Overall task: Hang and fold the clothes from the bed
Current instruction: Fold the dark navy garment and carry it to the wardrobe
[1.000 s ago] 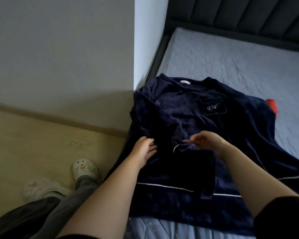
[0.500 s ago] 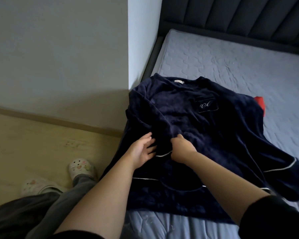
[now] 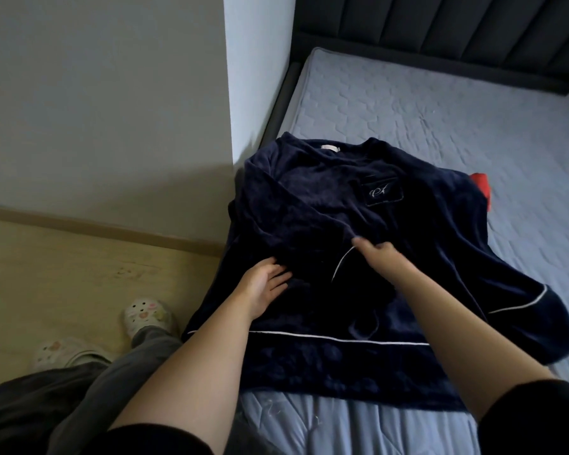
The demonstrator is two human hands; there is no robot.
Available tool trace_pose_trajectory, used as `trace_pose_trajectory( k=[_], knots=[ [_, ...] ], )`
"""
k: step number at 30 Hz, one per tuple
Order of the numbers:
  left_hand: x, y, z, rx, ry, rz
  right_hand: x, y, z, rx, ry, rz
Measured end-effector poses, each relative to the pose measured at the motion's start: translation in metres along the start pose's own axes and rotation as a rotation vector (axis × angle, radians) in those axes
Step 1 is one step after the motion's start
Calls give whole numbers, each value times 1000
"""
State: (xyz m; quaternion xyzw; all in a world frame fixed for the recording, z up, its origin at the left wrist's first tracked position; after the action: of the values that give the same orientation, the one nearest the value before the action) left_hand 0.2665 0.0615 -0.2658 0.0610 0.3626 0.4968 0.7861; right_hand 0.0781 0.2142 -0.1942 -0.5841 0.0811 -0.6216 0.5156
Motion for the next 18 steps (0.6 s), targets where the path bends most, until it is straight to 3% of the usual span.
trace_pose_trajectory(
  k=[2, 4, 7, 8, 10, 12, 14, 16, 18],
  knots=[
    [1, 1, 2, 10, 9, 3, -1, 20, 12, 153, -34, 168],
    [2, 0, 3, 27, 11, 32, 1, 17, 15, 107, -139, 196],
    [2, -4, 3, 58, 3, 116, -12, 0, 19, 122, -51, -445],
    [2, -5, 3, 69, -1, 141, -23, -5, 20, 178, -4, -516],
    [3, -5, 2, 86, -6, 159, -48, -25, 21, 195, -4, -143],
    [5, -5, 2, 88, -5, 149, -72, -47, 22, 56, -27, 239],
    [6, -6, 1, 84, -6, 148, -82, -49, 23, 28, -35, 285],
    [6, -7, 0, 76, -6, 159, -86, -40, 24, 135, -27, 221],
    [7, -9, 0, 75, -10, 177, -91, -38, 26, 252, 27, 420]
  ],
)
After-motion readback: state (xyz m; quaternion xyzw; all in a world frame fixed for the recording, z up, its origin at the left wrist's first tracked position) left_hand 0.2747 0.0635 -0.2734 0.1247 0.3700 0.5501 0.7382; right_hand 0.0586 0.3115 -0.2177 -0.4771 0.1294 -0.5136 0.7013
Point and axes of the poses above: each hand's wrist, its own z-axis away from the middle knuckle, its own y-axis out of the palm, x = y × z, the point moved 7 cm from there along -z, towards the middle knuckle, and after that the axes turned 14 degrees about -y, right-handed, at the moved point
